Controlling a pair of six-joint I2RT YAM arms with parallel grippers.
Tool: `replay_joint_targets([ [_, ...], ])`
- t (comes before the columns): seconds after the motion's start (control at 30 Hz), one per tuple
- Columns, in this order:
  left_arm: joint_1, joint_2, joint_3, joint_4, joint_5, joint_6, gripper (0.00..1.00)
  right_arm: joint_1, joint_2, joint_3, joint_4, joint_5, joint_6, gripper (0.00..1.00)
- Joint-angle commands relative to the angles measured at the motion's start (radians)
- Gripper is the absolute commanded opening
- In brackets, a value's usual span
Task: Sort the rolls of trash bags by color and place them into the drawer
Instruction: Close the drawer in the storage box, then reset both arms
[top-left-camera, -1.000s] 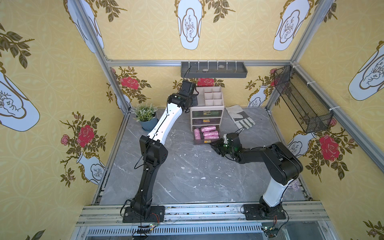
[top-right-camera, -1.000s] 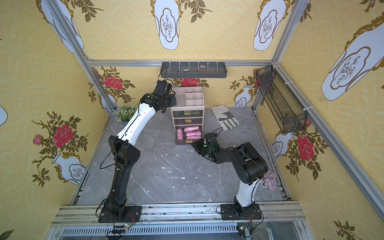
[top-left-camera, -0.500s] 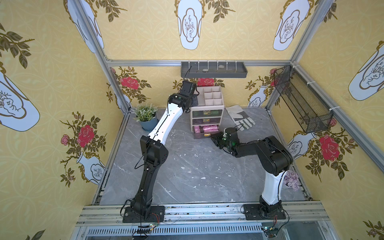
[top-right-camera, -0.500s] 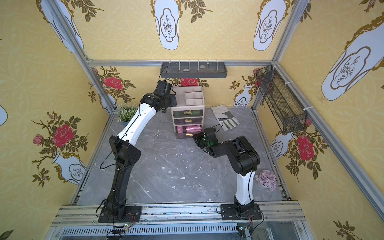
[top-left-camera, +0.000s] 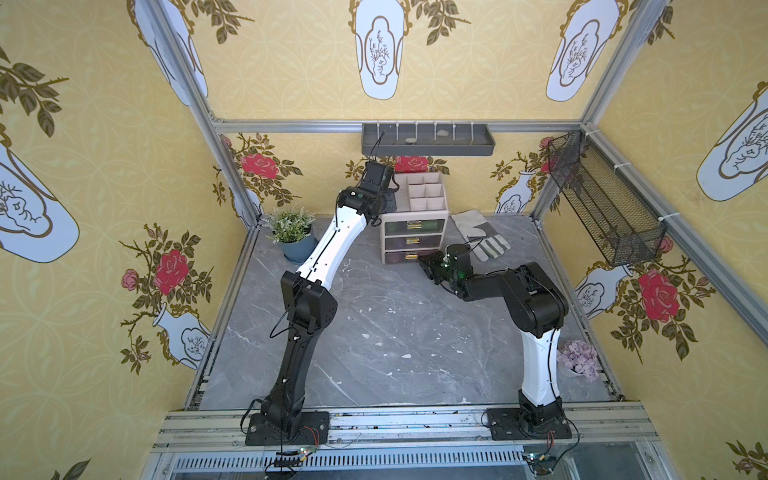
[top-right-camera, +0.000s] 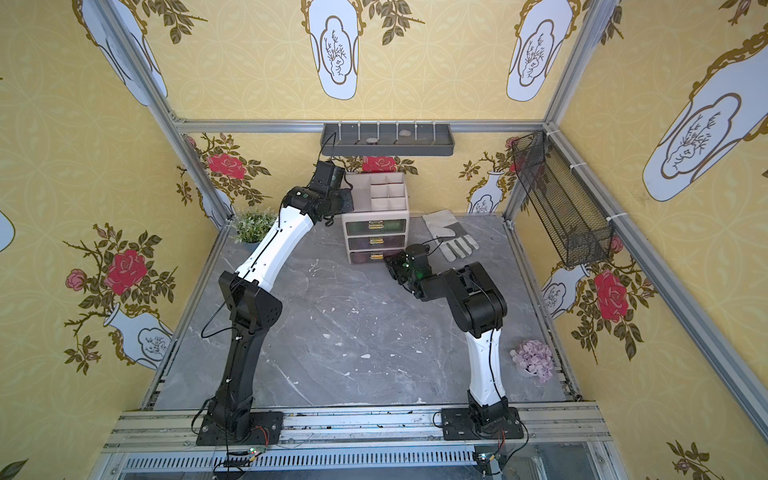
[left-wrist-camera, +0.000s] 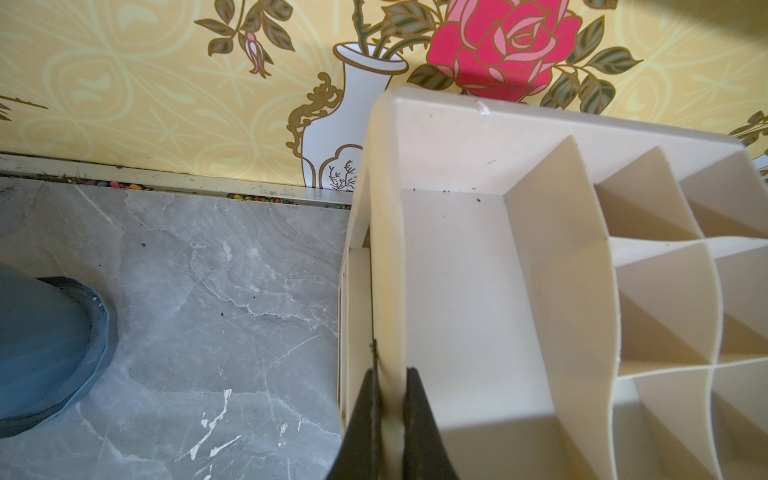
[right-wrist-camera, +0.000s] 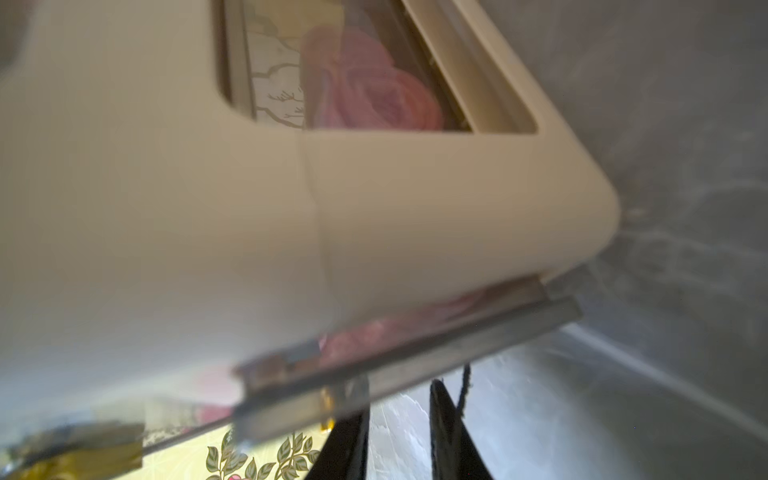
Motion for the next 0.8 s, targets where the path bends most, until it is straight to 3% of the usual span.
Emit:
replay_joint_targets([
  [0.0,-0.007,0.019,-0.004,-0.082,0.061,-0.016,0.0,-0.002,0.012,0.019,0.071,0.011,0.014,0.29],
  [0.13,-0.007,0.011,-0.013,-0.085,0.057,-0.015,0.03,-0.006,0.017,0.023,0.09,0.008,0.025,0.3],
  [0.37,-0.007,-0.153,-0.166,0.004,0.022,0.052,0.46,0.003,-0.158,-0.087,-0.017,-0.012,-0.115,0.47],
  [0.5,-0.007,-0.397,-0.43,0.231,0.062,0.139,0.65,-0.001,-0.353,-0.14,-0.25,-0.021,-0.312,0.64],
  [0.53,-0.007,-0.457,-0.493,0.28,0.07,0.157,0.72,-0.006,-0.398,-0.144,-0.318,-0.017,-0.363,0.67],
  [0.6,-0.007,-0.602,-0.645,0.377,0.072,0.182,1.0,-0.023,-0.502,-0.143,-0.494,0.026,-0.485,0.73],
  [0.67,-0.007,-0.743,-0.812,0.469,0.035,0.196,0.99,-0.05,-0.596,-0.137,-0.659,0.115,-0.587,0.78],
  [0.77,-0.005,-0.949,-1.125,0.625,-0.093,0.23,0.99,-0.136,-0.736,-0.203,-0.688,0.153,-0.745,0.95],
])
